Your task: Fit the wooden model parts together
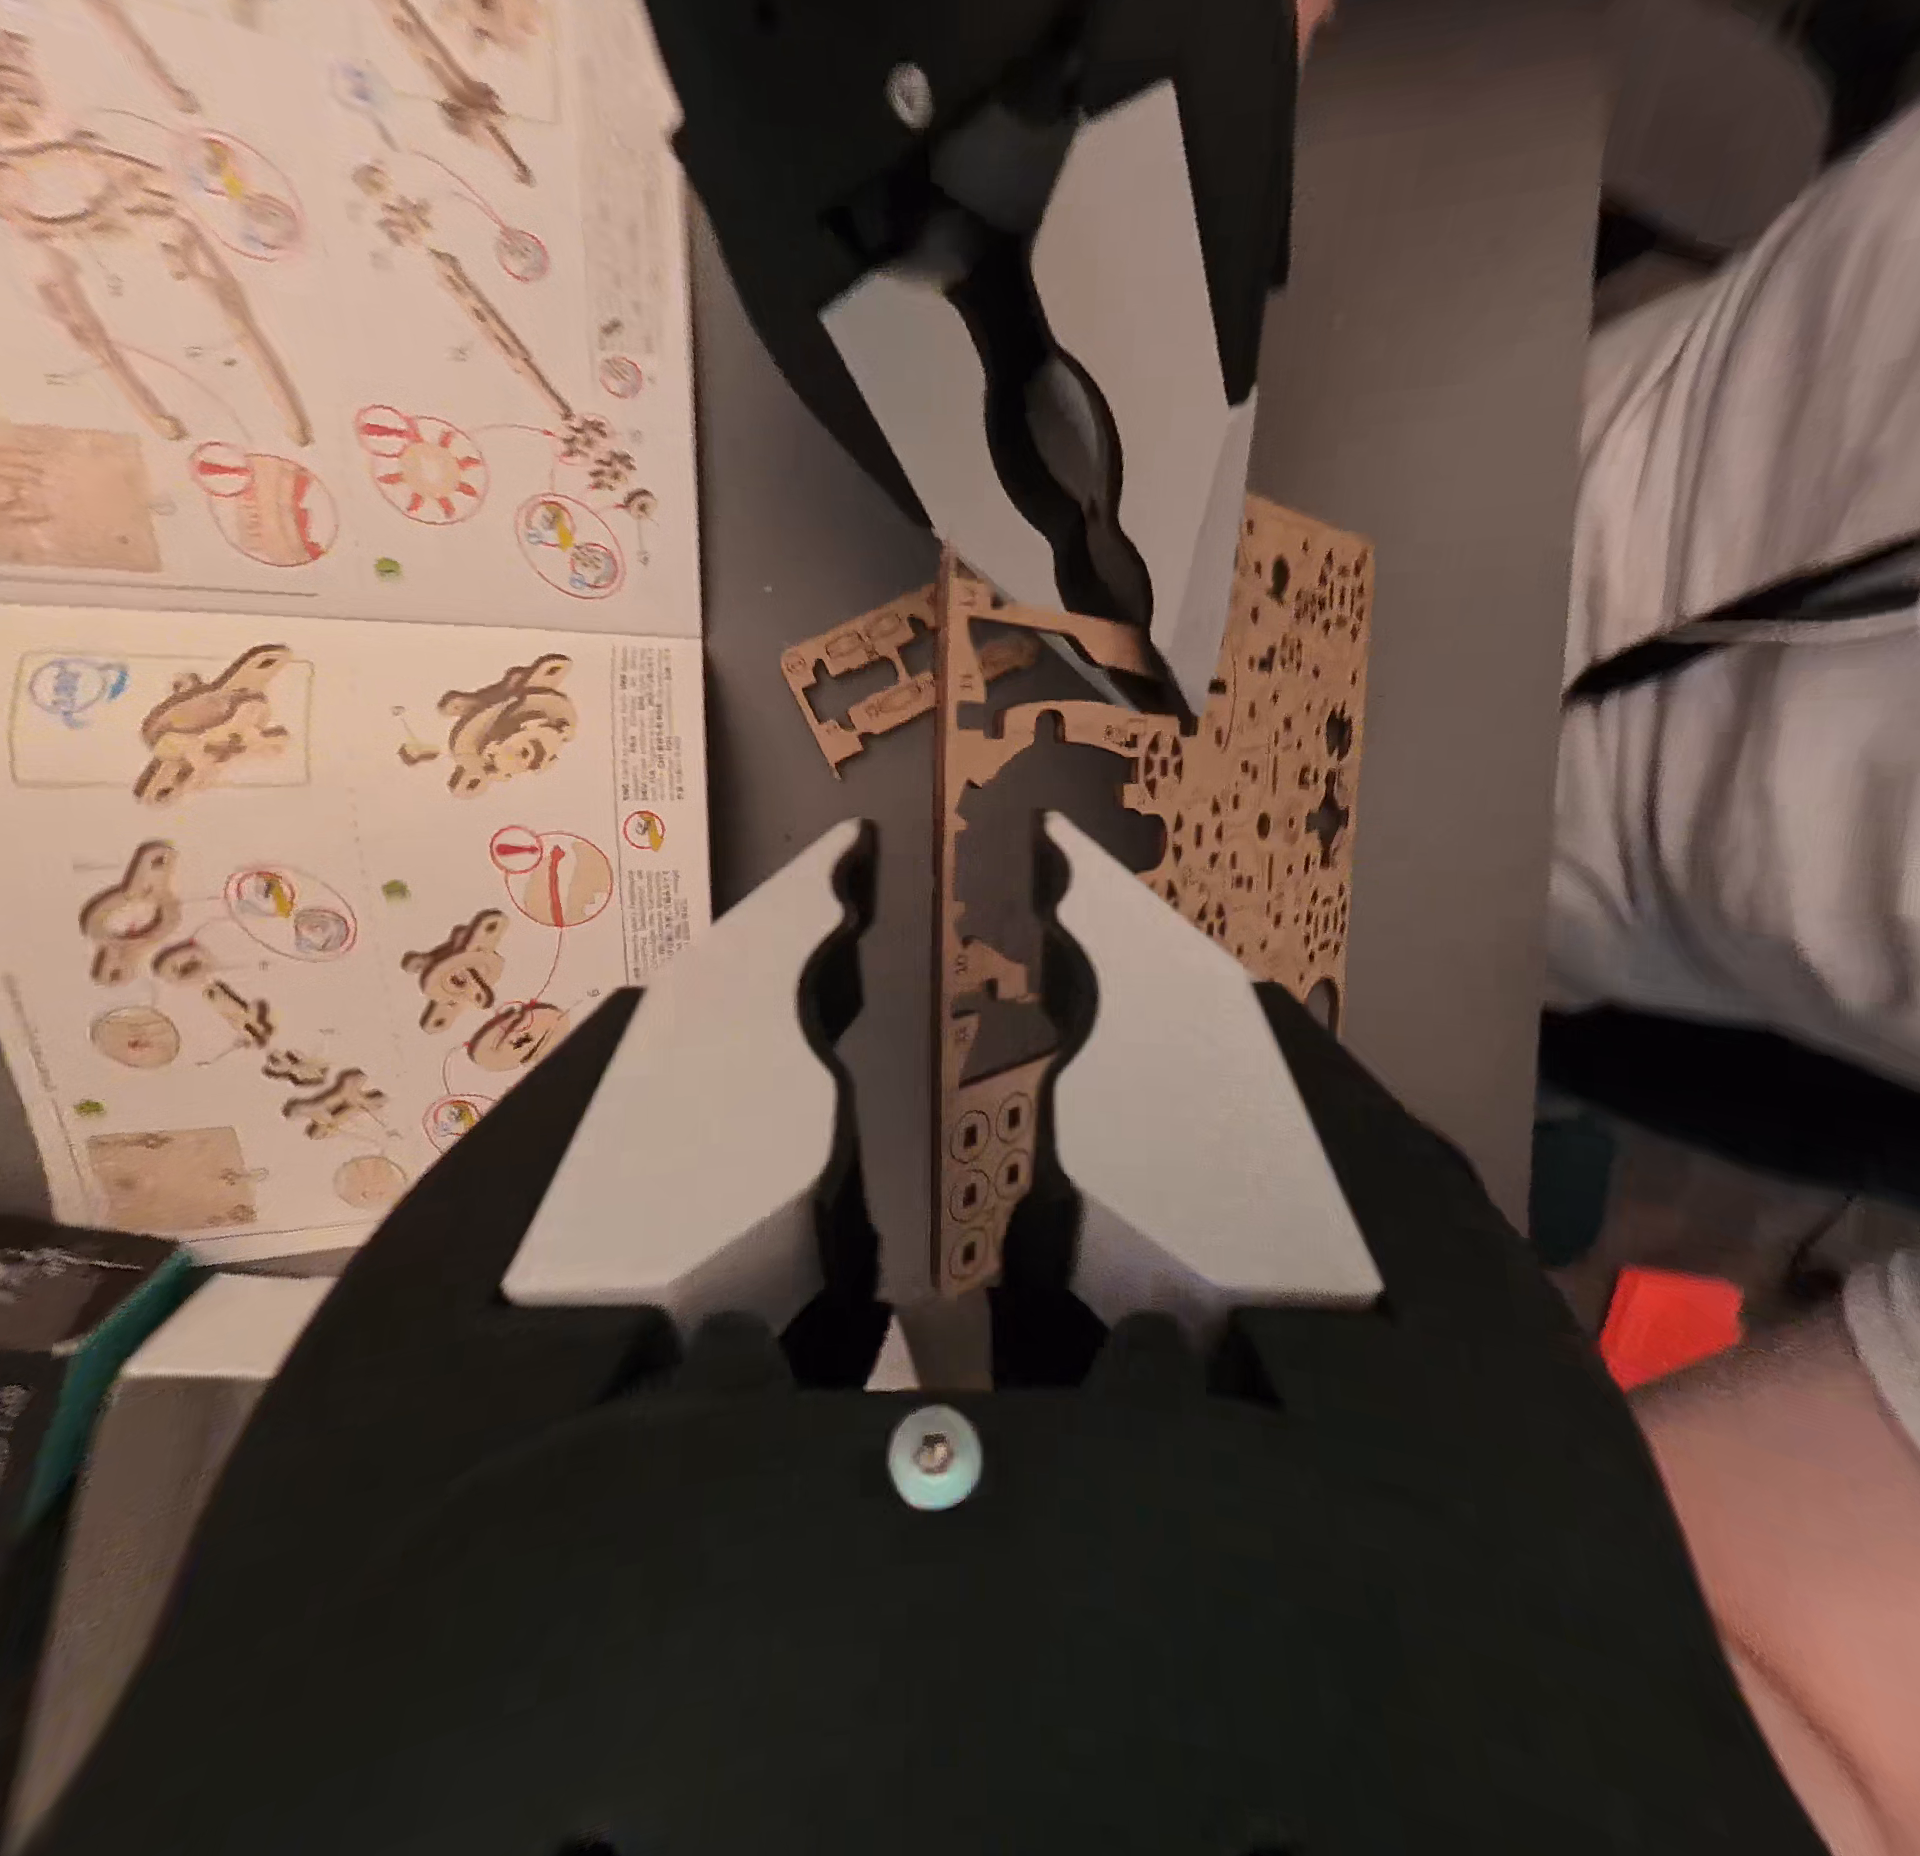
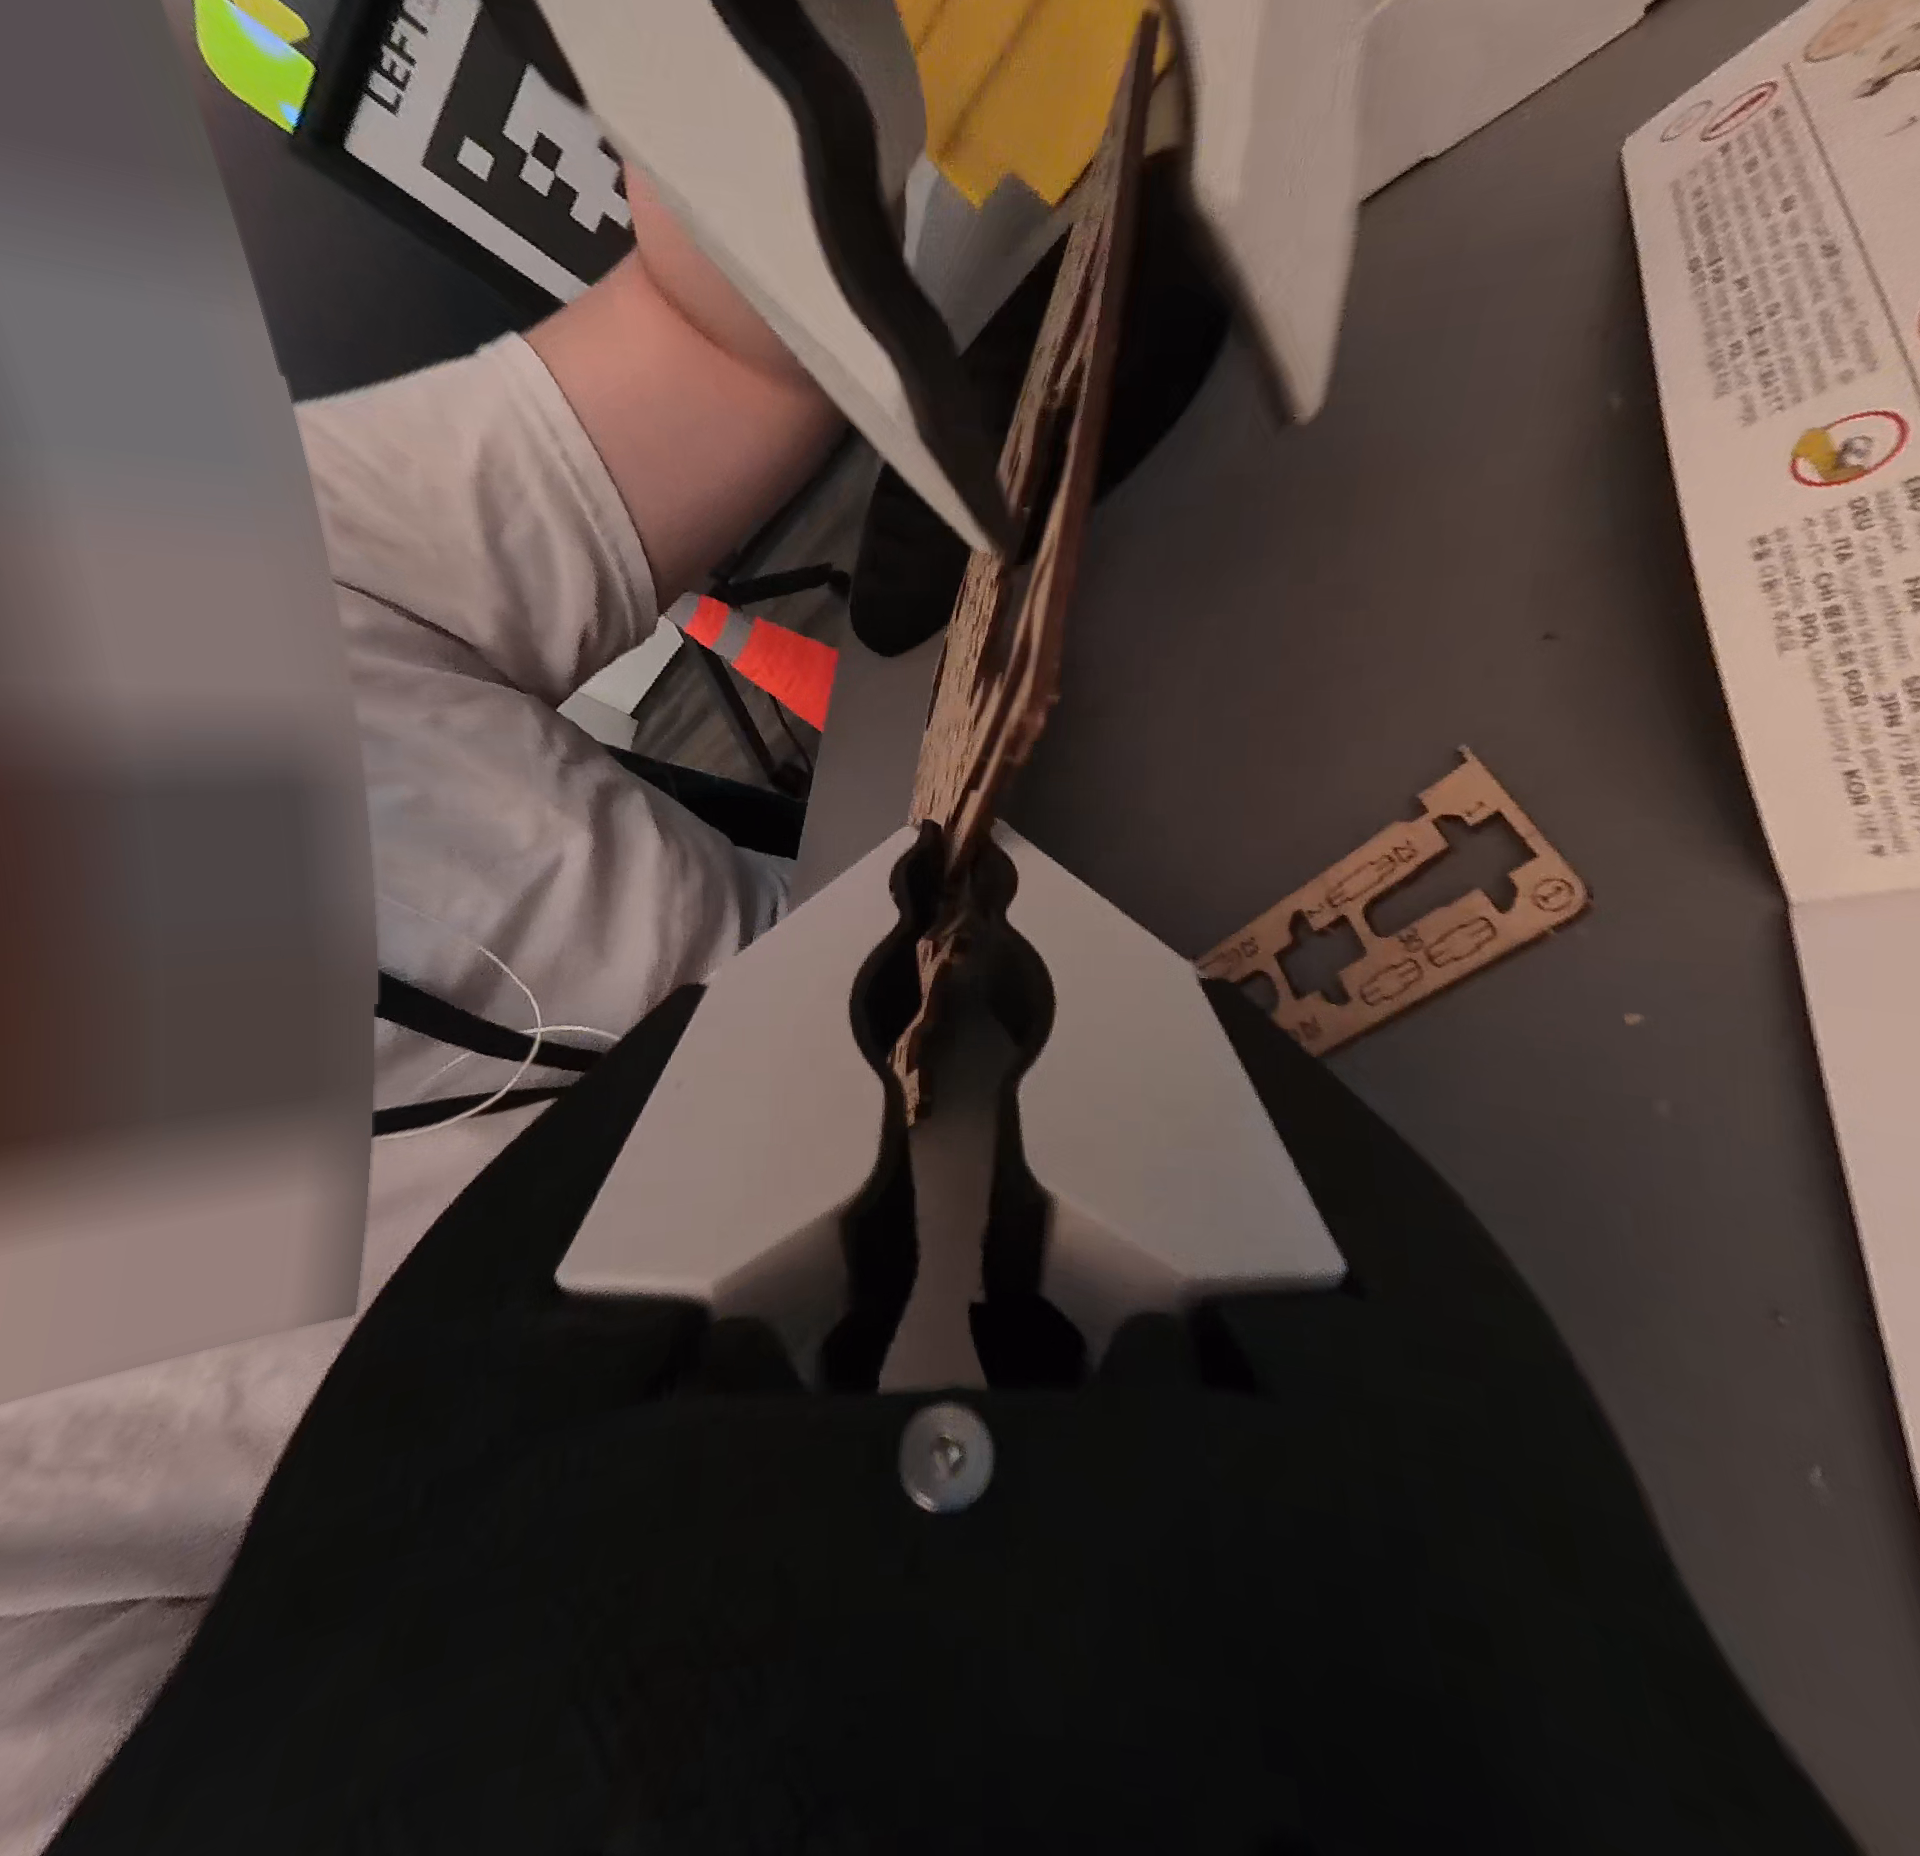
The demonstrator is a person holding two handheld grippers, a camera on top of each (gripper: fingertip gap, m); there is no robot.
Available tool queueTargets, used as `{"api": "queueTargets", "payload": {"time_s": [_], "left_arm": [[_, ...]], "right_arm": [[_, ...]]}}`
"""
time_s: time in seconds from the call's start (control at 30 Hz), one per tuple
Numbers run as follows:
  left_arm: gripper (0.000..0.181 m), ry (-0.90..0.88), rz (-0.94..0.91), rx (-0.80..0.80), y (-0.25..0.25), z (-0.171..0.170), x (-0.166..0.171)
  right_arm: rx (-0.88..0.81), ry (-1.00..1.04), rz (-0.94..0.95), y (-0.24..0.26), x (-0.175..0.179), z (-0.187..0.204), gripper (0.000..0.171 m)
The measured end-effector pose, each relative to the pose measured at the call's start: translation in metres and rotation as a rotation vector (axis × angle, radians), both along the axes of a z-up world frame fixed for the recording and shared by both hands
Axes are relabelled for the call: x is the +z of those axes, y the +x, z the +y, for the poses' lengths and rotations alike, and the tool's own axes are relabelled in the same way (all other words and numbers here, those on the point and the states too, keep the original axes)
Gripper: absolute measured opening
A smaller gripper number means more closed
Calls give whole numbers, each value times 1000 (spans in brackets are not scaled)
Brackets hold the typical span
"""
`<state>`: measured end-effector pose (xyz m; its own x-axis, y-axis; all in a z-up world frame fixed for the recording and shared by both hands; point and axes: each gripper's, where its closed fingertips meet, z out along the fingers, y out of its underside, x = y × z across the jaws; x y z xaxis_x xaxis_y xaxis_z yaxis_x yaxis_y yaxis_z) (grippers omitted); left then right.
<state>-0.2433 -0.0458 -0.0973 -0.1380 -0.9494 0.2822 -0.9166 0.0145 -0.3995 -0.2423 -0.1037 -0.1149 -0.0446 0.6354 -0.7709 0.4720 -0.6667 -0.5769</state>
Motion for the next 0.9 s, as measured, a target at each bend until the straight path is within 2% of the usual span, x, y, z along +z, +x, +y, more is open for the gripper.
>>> {"api": "queueTargets", "payload": {"time_s": [0.03,0.07,0.1,0.27,0.33,0.4,0.5,0.63,0.7,0.9], "left_arm": [[39,-9,-41,54,-1,4,4],[51,-13,-84,110,-4,9,9],[56,-22,-135,173,-9,13,16],[55,-105,-508,523,-56,24,52],[56,-116,-591,621,-81,13,48],[58,-130,-576,695,-98,-9,26],[59,-196,-525,736,-104,-48,-6],[48,-315,-497,737,-93,-83,-27],[37,-345,-512,719,-91,-90,-25],[37,-467,-480,644,-79,-115,-23]], "right_arm": [[0,-7,6,0,1,0,3],[1,-7,4,0,0,0,3],[3,3,2,1,0,0,3],[8,33,13,3,2,1,4],[13,47,20,3,2,1,4],[21,65,29,2,3,1,4],[40,107,49,1,3,-1,5],[63,169,69,-1,6,-4,5],[80,218,81,-1,9,-8,6],[119,340,177,-3,26,-18,6]]}}
